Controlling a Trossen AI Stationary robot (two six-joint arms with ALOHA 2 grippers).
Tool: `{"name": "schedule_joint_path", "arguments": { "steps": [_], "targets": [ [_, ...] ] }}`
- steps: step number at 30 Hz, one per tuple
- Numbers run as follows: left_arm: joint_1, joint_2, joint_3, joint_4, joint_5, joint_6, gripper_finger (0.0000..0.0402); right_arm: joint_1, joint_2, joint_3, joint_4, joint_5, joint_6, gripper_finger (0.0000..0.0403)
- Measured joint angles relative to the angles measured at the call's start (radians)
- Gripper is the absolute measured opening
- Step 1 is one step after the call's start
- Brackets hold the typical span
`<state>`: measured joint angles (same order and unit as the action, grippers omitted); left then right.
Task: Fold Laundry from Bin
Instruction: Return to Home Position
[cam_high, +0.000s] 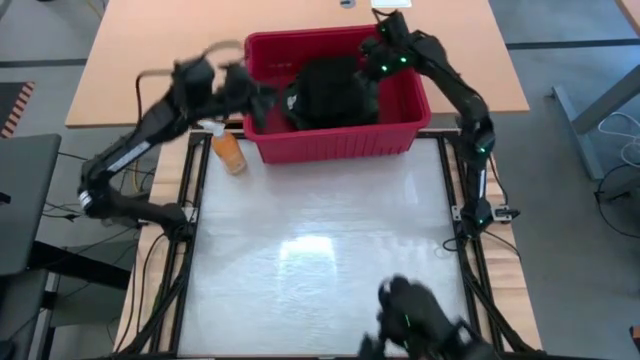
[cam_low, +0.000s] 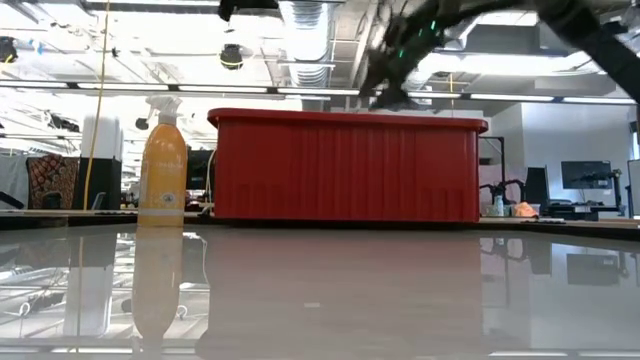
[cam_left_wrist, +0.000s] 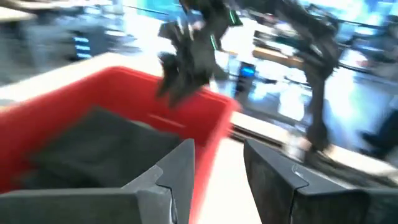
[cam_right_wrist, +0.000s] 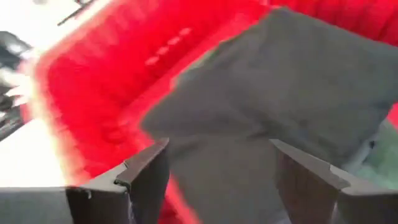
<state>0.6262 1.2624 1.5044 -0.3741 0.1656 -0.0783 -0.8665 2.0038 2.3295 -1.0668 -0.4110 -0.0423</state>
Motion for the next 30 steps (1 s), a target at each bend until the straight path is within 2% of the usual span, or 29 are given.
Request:
{"name": "schedule_joint_path", "arguments": {
  "steps": [3,5,9,13,16,19,24,30],
  "targets": [
    [-0.042,-0.101,-0.196,0.118,0.070,-0.019,0.0126,0.094,-0.095,0.001,-0.093,0.020,-0.005,0.0290],
    [-0.060,-0.167,-0.307,0.208,0.113,-0.066,0.0126,0.178,-0.144,0.001,-0.137,0.090,0.016,0.0290],
    [-0.091,-0.274,-0.476,0.319,0.176,-0.140,0.0126,0.387,-0.211,0.000,-0.203,0.334,0.067,0.0290],
    [-0.141,-0.351,-0.583,0.333,0.167,-0.198,0.0126,0.606,-0.296,-0.062,-0.245,0.552,0.140,0.0290],
    [-0.192,-0.413,-0.640,0.345,0.118,-0.224,0.0126,0.728,-0.416,-0.274,-0.160,0.639,0.228,0.0290],
    [-0.264,-0.461,-0.694,0.347,0.030,-0.238,0.0126,0.820,-0.581,-0.605,0.037,0.695,0.298,0.0290],
    [-0.372,-0.532,-0.782,0.396,-0.105,-0.223,0.0126,0.903,-0.863,-1.111,0.500,0.674,0.360,0.0290],
    [-0.418,-0.585,-0.910,0.468,-0.149,-0.249,0.0126,0.977,-1.114,-1.535,0.839,0.671,0.439,0.0281]
  ]
}}
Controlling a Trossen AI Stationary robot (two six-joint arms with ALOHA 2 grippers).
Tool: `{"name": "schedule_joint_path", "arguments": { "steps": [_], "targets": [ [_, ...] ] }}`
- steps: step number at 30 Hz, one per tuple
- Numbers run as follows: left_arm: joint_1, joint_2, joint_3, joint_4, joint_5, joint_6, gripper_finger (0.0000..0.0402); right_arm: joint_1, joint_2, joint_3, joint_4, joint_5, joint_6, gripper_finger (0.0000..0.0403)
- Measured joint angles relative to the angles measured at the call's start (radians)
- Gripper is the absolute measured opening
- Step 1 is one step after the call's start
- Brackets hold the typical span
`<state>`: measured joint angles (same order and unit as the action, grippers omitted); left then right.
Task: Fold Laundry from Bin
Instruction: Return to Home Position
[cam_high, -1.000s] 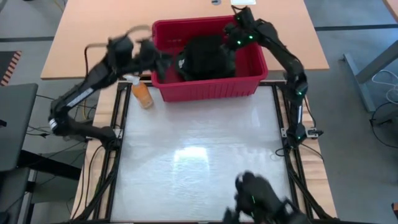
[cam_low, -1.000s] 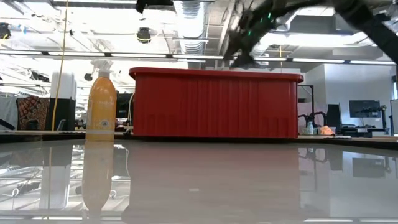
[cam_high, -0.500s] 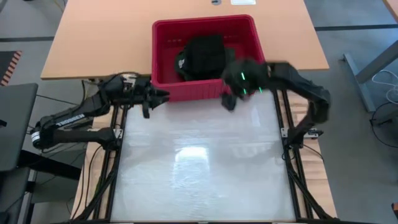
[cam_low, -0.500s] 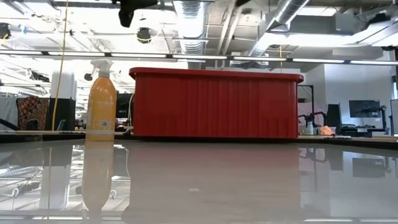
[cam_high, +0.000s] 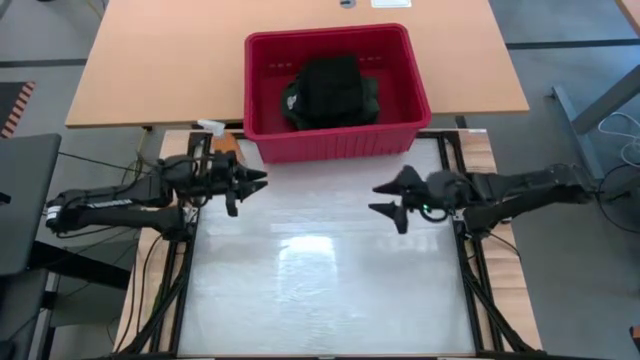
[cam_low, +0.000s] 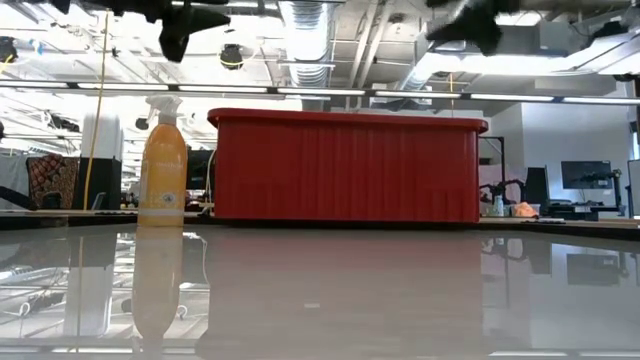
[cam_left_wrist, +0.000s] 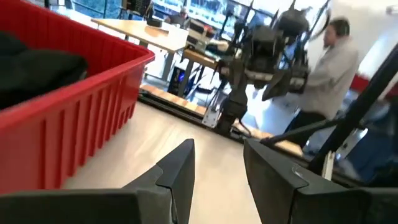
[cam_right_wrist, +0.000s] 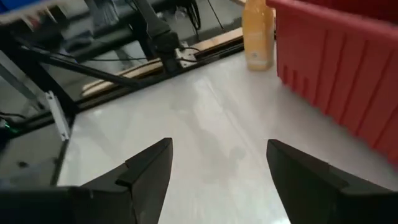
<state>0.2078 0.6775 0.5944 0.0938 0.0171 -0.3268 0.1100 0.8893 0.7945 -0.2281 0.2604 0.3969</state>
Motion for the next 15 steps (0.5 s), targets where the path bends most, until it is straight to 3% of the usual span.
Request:
{"name": "schedule_joint_path", "arguments": {
  "steps": [6,15],
  "targets": [
    [0.000,-0.062,-0.141,0.117,0.001,-0.082,0.0125,0.006,-0.196,-0.252,0.097,0.002,0.087,0.0221],
    [0.001,-0.187,-0.280,0.096,-0.047,-0.064,0.0125,-0.008,-0.386,-0.495,0.185,0.004,0.049,0.0020]
  ]
}}
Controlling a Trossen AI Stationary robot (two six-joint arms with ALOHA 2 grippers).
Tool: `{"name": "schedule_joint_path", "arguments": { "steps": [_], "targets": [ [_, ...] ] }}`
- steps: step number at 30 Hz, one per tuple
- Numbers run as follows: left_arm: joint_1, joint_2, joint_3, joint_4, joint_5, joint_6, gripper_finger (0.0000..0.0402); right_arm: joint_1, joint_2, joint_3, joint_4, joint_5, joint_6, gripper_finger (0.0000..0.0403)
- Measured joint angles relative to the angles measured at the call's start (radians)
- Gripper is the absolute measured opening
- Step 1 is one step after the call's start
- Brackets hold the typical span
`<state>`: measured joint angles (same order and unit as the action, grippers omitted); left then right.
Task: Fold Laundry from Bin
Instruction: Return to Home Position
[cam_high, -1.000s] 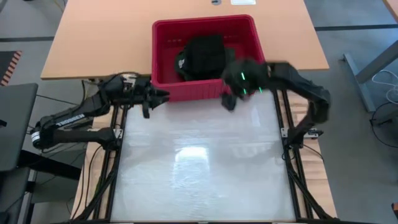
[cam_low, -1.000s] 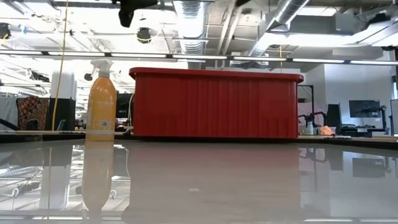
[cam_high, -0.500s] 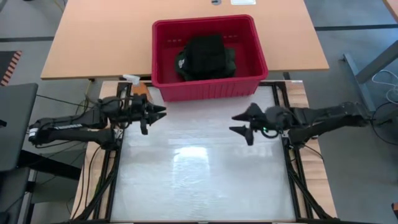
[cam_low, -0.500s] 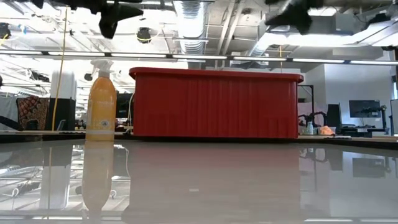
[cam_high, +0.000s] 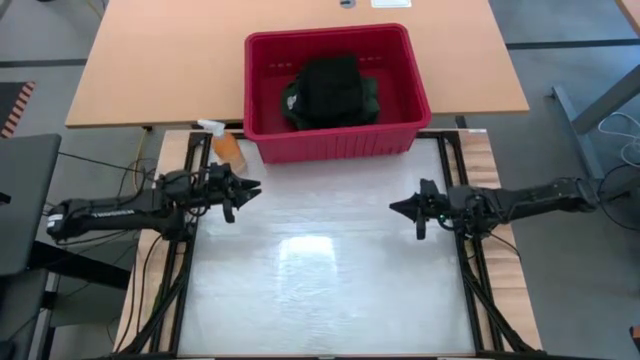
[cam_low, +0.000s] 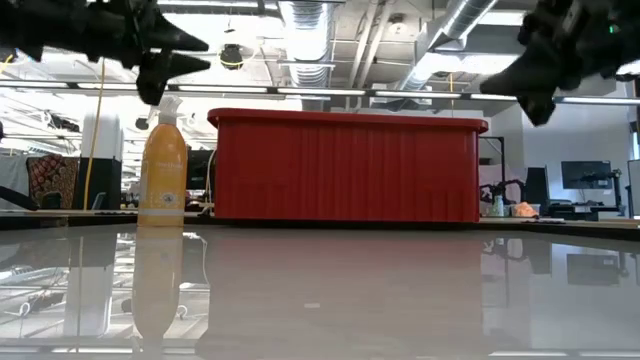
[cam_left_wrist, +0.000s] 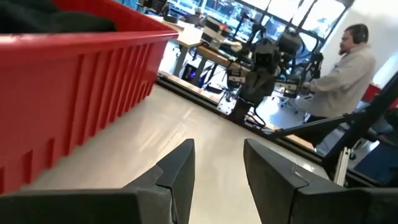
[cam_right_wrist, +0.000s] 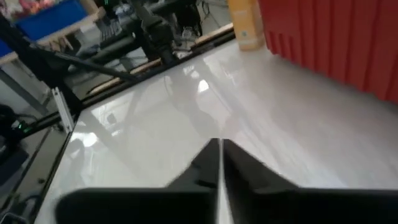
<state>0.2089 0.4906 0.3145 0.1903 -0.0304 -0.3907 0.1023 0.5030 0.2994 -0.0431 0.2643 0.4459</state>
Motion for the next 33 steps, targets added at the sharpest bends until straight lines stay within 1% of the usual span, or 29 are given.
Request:
{"name": "schedule_joint_path", "arguments": {
  "steps": [1,3,5,7,12,16,19,21,24,26,28,30,33],
  "targets": [
    [0.000,-0.015,-0.015,0.000,-0.007,-0.011,0.0125,-0.007,-0.018,-0.031,0.027,0.000,-0.002,0.0015],
    [0.000,-0.045,-0.042,-0.003,-0.016,-0.029,0.0125,-0.023,-0.054,-0.089,0.071,-0.003,-0.005,0.0021],
    [0.000,-0.076,-0.069,-0.005,-0.011,-0.048,0.0125,-0.040,-0.093,-0.131,0.102,-0.029,-0.009,0.0032],
    [0.000,-0.105,-0.111,-0.002,-0.005,-0.073,0.0125,-0.057,-0.129,-0.161,0.092,-0.063,-0.037,0.0034],
    [0.000,-0.155,-0.206,0.001,-0.004,-0.109,0.0125,-0.083,-0.198,-0.193,0.095,-0.125,-0.111,0.0015],
    [0.000,-0.199,-0.256,0.002,-0.023,-0.124,0.0125,-0.109,-0.256,-0.213,0.048,-0.135,-0.100,0.0016],
    [0.000,-0.242,-0.273,-0.031,-0.069,-0.091,0.0125,-0.140,-0.288,-0.214,-0.003,-0.136,-0.083,0.0028],
    [0.005,-0.274,-0.273,-0.056,-0.080,-0.073,0.0125,-0.161,-0.314,-0.214,-0.026,-0.153,-0.086,0.0031],
    [0.016,-0.339,-0.273,-0.142,-0.080,-0.066,0.0125,-0.193,-0.356,-0.213,-0.101,-0.184,-0.088,0.0026],
    [0.025,-0.389,-0.273,-0.231,-0.079,-0.070,0.0125,-0.211,-0.387,-0.215,-0.154,-0.218,-0.086,0.0021],
    [0.033,-0.424,-0.269,-0.249,-0.038,-0.084,0.0125,-0.223,-0.417,-0.212,-0.176,-0.252,-0.088,0.0020],
    [0.038,-0.442,-0.269,-0.245,0.012,-0.090,0.0125,-0.226,-0.432,-0.211,-0.184,-0.264,-0.088,0.0025],
    [0.038,-0.452,-0.269,-0.262,0.025,-0.084,0.0125,-0.229,-0.440,-0.211,-0.185,-0.263,-0.088,0.0043]
  ]
}}
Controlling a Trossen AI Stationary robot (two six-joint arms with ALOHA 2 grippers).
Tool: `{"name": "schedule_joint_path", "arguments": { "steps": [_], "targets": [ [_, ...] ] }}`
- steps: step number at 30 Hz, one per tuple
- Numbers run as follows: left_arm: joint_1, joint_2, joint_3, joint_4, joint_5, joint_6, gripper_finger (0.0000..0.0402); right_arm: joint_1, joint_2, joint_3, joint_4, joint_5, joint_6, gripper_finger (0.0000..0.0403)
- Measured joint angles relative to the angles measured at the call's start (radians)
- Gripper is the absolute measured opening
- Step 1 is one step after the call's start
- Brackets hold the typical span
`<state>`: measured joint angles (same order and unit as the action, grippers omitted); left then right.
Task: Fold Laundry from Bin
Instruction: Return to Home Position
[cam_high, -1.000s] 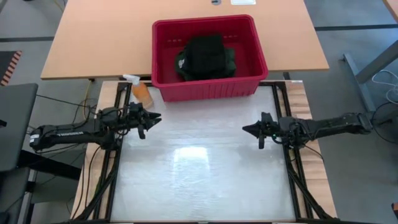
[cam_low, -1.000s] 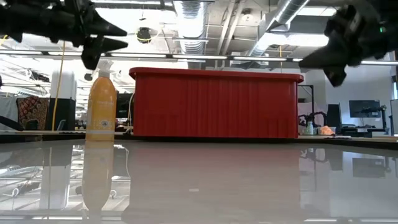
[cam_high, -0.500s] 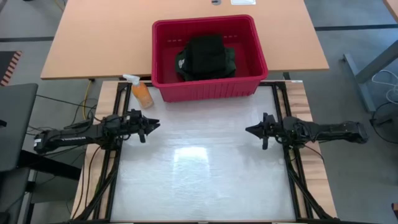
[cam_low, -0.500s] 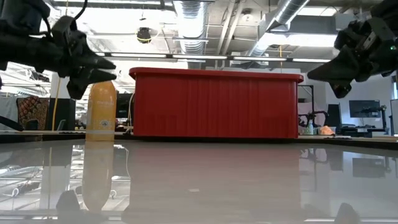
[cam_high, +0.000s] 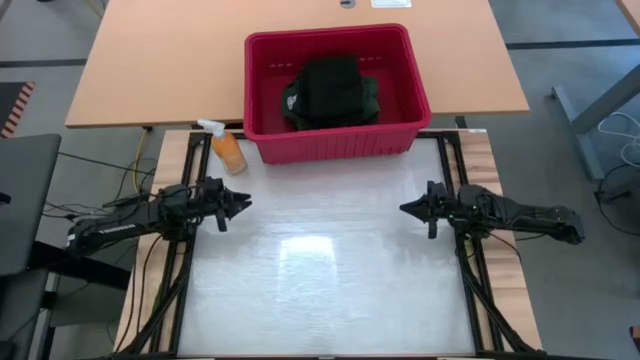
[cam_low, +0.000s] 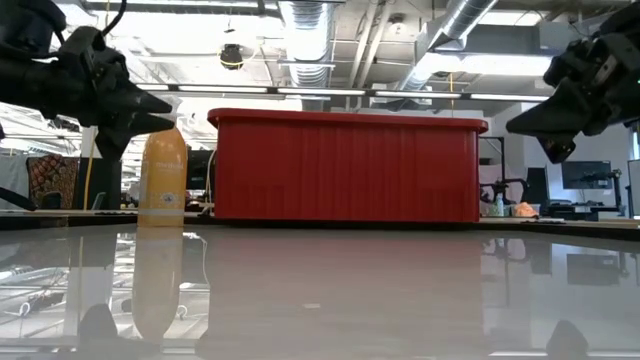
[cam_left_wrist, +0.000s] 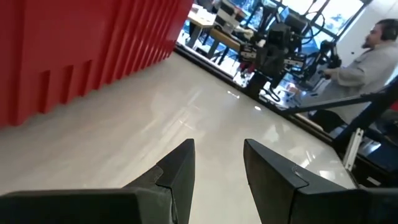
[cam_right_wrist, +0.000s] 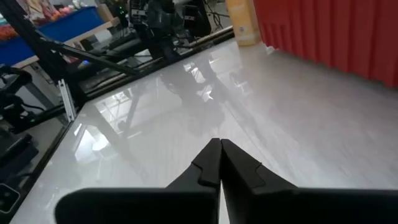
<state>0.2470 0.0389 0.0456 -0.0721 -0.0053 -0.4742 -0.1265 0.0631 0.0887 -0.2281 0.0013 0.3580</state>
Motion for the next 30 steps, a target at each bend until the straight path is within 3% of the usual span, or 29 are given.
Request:
{"name": "schedule_joint_path", "arguments": {
  "steps": [30],
  "targets": [
    [0.000,0.000,0.000,-0.005,-0.009,0.010,0.0125,0.000,0.002,-0.002,-0.001,0.000,0.000,0.0059]
  ]
}}
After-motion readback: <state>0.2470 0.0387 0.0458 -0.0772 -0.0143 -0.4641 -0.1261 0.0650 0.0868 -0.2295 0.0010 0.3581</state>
